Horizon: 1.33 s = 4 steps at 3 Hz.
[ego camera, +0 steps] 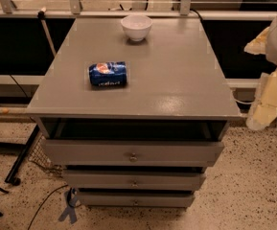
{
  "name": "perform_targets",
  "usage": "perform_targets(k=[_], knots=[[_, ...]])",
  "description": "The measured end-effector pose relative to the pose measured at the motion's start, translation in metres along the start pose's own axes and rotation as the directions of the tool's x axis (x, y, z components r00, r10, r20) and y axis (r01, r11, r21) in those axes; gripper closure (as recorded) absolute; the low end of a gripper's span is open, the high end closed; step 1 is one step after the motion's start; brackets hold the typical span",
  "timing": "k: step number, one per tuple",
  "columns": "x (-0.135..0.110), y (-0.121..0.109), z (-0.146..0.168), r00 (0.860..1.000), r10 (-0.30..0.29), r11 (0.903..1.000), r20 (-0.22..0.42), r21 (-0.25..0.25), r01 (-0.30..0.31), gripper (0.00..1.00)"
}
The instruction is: Open top drawer
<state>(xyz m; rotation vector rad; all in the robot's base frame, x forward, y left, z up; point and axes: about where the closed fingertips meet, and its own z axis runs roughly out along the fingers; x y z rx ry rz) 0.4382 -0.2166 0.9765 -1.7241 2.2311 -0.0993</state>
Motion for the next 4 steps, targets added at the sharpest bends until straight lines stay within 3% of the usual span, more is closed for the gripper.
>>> perform_targets(k=[1,2,3,4], knots=[[0.0,0.001,0.0,1.0,0.001,1.0,0.0,0.001,-0.001,0.0],[0.014,0.018,0.012,1.0,0.017,0.9998,0.008,0.009,-0.017,0.0],[0.031,0.041,0.043,0.999,0.032,0.9993,0.04,-0.023,-0.031,0.0],[0.041,0.066,0.09,0.991,0.035,0.994,0.13,-0.107,-0.022,0.0]])
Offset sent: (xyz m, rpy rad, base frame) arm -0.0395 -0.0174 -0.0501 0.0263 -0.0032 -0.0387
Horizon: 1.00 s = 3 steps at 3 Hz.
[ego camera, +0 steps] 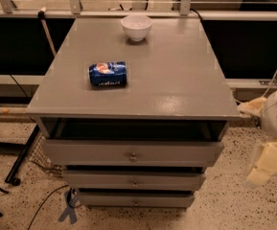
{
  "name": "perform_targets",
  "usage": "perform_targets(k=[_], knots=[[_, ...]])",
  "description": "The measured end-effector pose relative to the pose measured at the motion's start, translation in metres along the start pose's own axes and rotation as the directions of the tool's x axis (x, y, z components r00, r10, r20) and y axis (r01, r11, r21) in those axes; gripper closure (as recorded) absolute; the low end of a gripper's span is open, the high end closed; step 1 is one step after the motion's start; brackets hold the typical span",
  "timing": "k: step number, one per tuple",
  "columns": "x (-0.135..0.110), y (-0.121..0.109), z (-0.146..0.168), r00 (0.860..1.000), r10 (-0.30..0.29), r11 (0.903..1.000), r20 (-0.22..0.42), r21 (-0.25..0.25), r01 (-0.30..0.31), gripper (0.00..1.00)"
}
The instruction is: Open top drawer
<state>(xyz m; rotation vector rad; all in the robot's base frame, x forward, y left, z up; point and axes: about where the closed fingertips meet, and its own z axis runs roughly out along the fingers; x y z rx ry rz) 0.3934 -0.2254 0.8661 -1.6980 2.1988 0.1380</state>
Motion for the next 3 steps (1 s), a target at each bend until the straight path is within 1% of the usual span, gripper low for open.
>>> perform_targets(k=[1,2,3], knots=[[0.0,0.015,0.039,0.996,-0.021,0.9959,0.084,-0.085,0.028,0.0],[0.0,0.017,0.042,0.996,-0.023,0.9953,0.088,-0.092,0.031,0.0],[-0.003,0.025,0.056,0.994,-0.03,0.9918,0.107,-0.121,0.043,0.0]])
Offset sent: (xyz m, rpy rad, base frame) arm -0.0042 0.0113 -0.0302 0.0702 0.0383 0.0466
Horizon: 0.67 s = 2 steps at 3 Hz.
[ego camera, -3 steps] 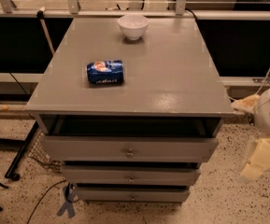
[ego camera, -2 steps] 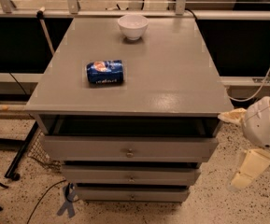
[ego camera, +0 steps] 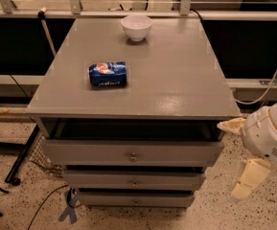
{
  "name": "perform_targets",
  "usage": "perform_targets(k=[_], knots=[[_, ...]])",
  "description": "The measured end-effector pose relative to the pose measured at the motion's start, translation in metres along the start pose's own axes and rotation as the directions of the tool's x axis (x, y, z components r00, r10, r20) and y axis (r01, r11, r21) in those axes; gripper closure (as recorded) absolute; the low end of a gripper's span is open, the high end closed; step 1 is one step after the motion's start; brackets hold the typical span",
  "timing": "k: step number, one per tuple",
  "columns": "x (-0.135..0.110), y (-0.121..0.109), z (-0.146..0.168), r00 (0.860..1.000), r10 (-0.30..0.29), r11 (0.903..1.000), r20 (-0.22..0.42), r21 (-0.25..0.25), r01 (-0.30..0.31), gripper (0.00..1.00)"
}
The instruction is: Open top drawer
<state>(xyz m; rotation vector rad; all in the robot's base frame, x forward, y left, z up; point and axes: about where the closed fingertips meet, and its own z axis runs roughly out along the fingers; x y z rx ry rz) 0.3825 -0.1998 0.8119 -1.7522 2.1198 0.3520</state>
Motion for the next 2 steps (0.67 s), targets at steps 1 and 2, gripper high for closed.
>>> perform_targets(k=[1,2], knots=[[-0.006,0.009,0.028,0.999,-0.016,0.9997,0.039,-0.02,0.017,0.0],[-0.02,0.01,0.071,0.994,-0.004,1.0,0.113,-0.008,0.005,0.0]])
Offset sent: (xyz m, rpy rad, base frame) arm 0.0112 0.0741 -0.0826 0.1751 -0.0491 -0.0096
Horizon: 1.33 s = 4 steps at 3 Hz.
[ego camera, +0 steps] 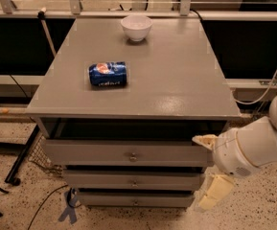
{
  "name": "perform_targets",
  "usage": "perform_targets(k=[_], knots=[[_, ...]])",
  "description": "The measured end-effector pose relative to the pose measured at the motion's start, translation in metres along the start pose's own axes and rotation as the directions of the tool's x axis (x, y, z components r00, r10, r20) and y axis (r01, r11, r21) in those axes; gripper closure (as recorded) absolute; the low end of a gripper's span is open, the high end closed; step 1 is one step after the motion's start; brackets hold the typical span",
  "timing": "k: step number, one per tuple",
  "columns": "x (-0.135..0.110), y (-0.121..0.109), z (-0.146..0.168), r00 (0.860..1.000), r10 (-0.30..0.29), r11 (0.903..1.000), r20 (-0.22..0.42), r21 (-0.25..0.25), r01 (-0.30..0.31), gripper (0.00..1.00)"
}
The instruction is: Open top drawer
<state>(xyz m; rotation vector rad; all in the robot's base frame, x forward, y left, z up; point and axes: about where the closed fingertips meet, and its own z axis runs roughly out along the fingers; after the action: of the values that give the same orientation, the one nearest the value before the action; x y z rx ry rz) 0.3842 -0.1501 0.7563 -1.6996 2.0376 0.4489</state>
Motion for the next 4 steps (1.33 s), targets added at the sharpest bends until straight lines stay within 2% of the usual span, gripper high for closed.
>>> perform_targets(k=[1,2,4], knots=[[-0.007,-0.009,0.027,0.998,0.017,0.9993,0.057,0.032,-0.019,0.0],[-0.008,-0.01,0.028,0.998,0.013,0.9993,0.061,0.034,-0.015,0.0],[-0.014,-0.04,0.054,0.995,-0.043,0.9968,0.093,0.07,0.037,0.0]])
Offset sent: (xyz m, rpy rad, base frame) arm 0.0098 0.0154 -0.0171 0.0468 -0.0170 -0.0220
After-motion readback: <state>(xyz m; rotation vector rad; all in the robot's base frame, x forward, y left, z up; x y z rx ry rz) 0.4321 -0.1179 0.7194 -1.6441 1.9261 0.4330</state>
